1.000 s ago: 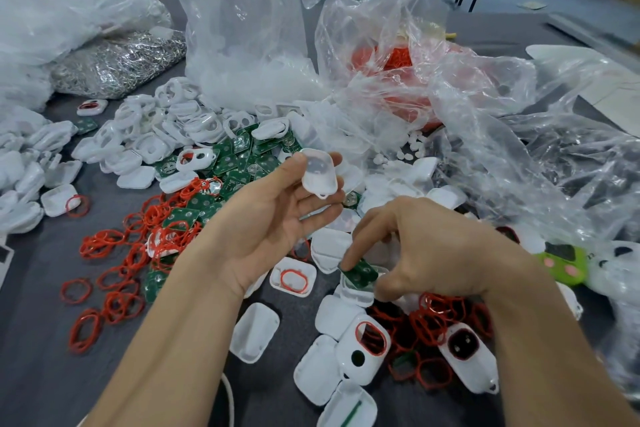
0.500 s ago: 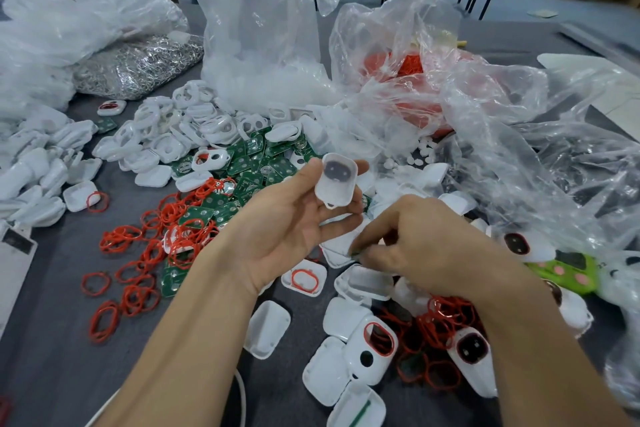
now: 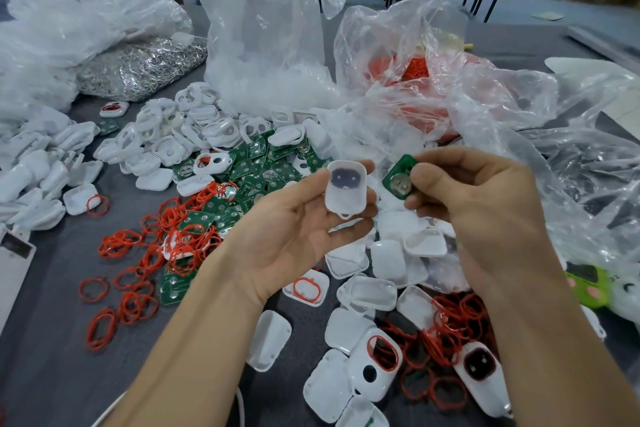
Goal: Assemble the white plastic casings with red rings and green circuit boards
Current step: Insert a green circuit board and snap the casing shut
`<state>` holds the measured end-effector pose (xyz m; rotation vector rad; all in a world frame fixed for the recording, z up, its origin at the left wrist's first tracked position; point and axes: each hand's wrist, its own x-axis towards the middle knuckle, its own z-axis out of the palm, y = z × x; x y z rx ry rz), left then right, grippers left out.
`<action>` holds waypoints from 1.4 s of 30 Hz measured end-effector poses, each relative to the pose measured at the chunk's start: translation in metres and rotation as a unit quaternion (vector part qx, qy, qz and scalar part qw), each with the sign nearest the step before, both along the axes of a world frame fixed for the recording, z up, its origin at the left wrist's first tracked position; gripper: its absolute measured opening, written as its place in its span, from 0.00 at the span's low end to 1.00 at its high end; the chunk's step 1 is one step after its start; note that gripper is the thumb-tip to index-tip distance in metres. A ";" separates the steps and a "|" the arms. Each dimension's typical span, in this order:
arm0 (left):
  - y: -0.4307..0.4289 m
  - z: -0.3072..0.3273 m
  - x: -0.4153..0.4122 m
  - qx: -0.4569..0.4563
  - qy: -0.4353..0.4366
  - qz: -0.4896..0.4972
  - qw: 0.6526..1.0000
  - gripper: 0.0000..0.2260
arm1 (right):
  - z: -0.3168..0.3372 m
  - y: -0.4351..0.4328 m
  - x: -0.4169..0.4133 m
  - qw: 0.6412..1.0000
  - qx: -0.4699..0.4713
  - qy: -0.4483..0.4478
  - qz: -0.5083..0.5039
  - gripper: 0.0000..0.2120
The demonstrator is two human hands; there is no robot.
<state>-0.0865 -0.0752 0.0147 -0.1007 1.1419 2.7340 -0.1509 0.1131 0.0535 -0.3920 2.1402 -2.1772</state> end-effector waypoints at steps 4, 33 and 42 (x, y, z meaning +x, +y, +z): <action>0.000 0.000 0.001 0.003 0.020 -0.023 1.000 0.17 | 0.005 -0.004 0.005 0.998 -0.051 0.040 0.000 0.13; 0.006 -0.003 -0.003 -0.042 -0.039 0.010 0.998 0.13 | -0.008 -0.017 0.006 0.987 0.087 0.118 0.060 0.12; 0.006 -0.004 -0.003 -0.043 -0.038 0.003 0.998 0.12 | -0.010 -0.018 0.006 0.988 0.102 0.101 0.061 0.13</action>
